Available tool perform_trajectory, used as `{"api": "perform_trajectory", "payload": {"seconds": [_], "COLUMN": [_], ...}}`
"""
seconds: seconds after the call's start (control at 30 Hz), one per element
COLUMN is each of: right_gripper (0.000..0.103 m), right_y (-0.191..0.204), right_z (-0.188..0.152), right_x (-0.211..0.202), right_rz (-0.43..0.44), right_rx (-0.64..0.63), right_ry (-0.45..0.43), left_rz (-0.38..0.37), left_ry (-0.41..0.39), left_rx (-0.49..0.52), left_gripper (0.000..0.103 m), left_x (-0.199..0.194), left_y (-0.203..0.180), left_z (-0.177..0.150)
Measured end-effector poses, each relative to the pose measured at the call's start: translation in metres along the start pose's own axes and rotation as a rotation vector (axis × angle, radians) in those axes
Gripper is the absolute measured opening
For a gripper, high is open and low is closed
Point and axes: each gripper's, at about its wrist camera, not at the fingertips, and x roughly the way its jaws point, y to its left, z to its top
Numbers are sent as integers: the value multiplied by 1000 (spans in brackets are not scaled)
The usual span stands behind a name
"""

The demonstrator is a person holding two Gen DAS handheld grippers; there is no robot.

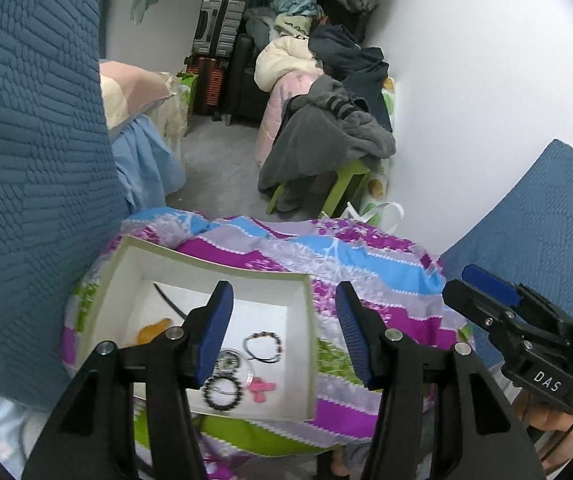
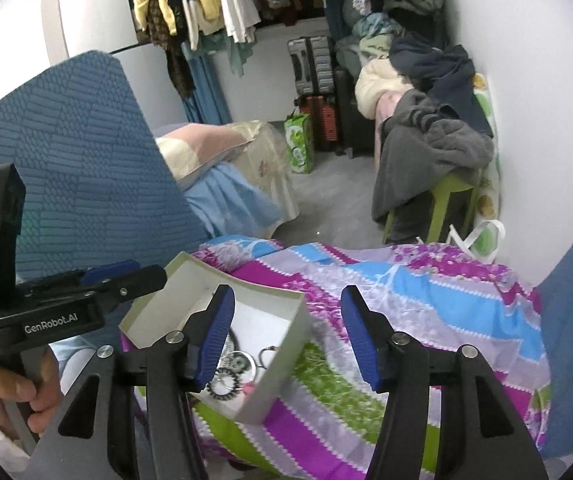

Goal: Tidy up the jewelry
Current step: 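Move both open tools from the box back to the remaining jewelry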

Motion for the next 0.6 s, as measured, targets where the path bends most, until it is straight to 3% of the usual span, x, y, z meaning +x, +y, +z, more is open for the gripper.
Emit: {"api": "perform_trajectory", "payload": {"seconds": [0.2, 0.33, 0.6], "right_gripper": [53, 52, 39], "right_y": [-43, -71, -121], "right_z": [-23, -42, -70], "right_x": [1, 12, 56], "right_rz": [-4, -12, 44], "right_rx": [36, 45, 59], "right_ry": [24, 63, 159], "left_rz": [-52, -77, -111], "left_ry": [32, 72, 158], "left_rx": [-66, -65, -27], "left_gripper": [52, 41, 25], "left_x": [23, 46, 99], "left_y": [-25, -47, -84], "left_z": [-20, -36, -62]}}
